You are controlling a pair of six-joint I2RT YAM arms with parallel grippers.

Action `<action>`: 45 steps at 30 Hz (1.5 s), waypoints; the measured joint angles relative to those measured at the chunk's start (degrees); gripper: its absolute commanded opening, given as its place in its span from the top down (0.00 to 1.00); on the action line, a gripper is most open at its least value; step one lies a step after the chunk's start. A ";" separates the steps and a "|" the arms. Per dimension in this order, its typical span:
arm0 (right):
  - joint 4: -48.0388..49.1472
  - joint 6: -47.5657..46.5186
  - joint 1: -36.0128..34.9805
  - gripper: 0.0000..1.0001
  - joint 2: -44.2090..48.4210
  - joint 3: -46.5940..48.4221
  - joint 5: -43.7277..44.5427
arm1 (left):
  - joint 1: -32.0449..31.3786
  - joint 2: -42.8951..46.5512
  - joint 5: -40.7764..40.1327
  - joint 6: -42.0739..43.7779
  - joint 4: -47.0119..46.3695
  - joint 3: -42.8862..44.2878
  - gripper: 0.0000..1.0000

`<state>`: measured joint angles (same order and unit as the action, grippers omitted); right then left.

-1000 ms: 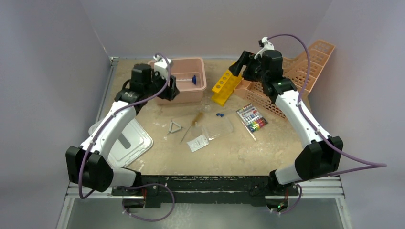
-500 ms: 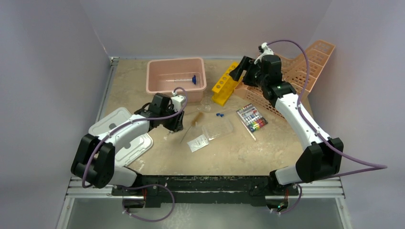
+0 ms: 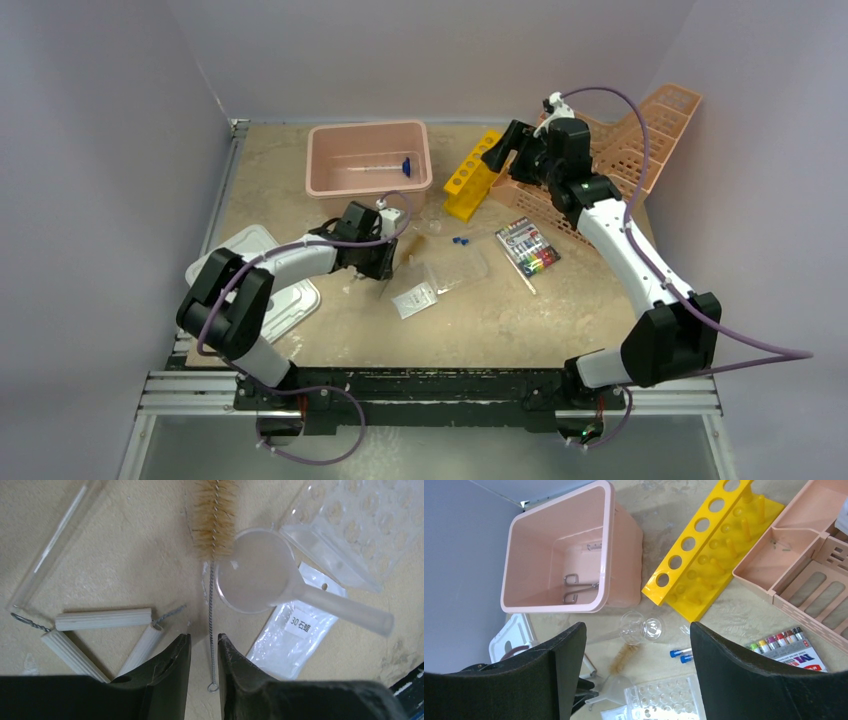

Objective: Organize the chemistry lab equipment

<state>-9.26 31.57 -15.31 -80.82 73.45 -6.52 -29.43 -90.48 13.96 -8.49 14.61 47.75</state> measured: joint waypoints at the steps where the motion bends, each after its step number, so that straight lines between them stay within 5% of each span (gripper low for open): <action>1: 0.07 0.02 0.00 0.23 0.02 -0.09 0.04 | 0.00 -0.26 -0.13 -0.26 -0.31 0.15 0.78; 15: -1.22 1.73 0.00 0.23 0.22 -0.83 0.33 | -1.46 -3.30 -0.68 -2.86 -3.65 1.14 0.80; 26: -1.53 2.10 0.00 0.23 0.24 -2.01 0.39 | -4.74 -4.90 -6.25 -1.68 -4.61 2.80 1.00; 36: -1.66 2.32 0.00 0.23 1.14 -2.01 0.85 | -4.76 -3.56 -7.02 5.40 4.98 6.54 1.00; 45: -1.64 2.84 0.00 0.23 2.67 -2.01 0.81 | -2.43 6.29 -3.08 15.54 13.38 10.67 1.00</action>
<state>-10.90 34.41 -15.31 -78.15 71.44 -5.72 -31.86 -84.18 10.87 7.05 27.99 58.41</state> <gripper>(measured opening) 0.775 0.009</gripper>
